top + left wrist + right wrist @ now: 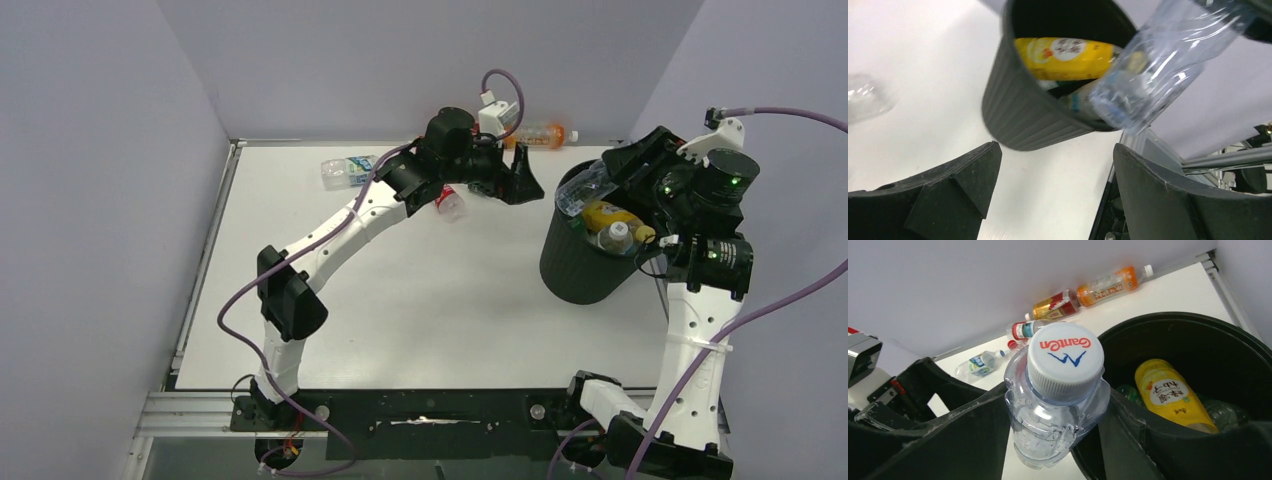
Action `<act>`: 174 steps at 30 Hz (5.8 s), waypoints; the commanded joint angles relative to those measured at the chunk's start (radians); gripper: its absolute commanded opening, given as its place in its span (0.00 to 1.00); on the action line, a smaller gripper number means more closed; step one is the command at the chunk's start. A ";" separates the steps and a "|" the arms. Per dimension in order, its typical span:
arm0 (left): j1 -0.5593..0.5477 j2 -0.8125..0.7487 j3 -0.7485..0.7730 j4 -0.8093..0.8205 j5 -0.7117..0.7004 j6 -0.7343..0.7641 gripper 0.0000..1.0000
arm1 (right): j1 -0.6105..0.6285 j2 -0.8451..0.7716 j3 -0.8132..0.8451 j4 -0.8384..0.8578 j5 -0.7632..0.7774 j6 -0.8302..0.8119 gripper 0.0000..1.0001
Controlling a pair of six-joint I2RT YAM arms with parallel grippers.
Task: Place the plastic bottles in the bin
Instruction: Place the plastic bottle in the trash bin, then pick up the plastic bottle at the center of the board, then place the plastic bottle in the trash bin.
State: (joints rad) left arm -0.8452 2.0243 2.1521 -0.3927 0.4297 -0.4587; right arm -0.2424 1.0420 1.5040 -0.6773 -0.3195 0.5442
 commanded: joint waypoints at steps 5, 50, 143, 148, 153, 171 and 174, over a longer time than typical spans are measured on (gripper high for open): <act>0.167 -0.180 -0.151 -0.019 -0.045 0.059 0.84 | -0.011 0.020 0.042 -0.033 0.179 -0.092 0.58; 0.702 0.415 0.226 -0.166 -0.069 0.789 0.85 | 0.039 0.108 0.071 -0.076 0.143 -0.064 0.91; -0.052 0.000 0.109 0.023 0.035 0.236 0.45 | 0.092 0.071 -0.004 0.089 -0.254 0.128 0.99; -0.073 -0.004 0.099 0.041 0.035 0.244 0.45 | 0.092 0.074 -0.035 0.125 -0.263 0.153 0.99; -0.088 -0.017 0.069 0.064 0.035 0.250 0.45 | 0.092 0.079 -0.066 0.162 -0.267 0.174 0.88; -0.095 -0.068 0.005 0.152 0.097 0.277 0.48 | 0.093 0.156 -0.015 0.110 -0.221 0.119 0.70; -0.095 -0.061 0.009 0.151 0.089 0.286 0.50 | 0.093 0.155 -0.011 0.113 -0.222 0.117 0.56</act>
State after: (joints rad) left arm -0.9279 2.0403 2.1376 -0.3500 0.4564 -0.1974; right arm -0.1505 1.1896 1.4479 -0.5995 -0.5484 0.6834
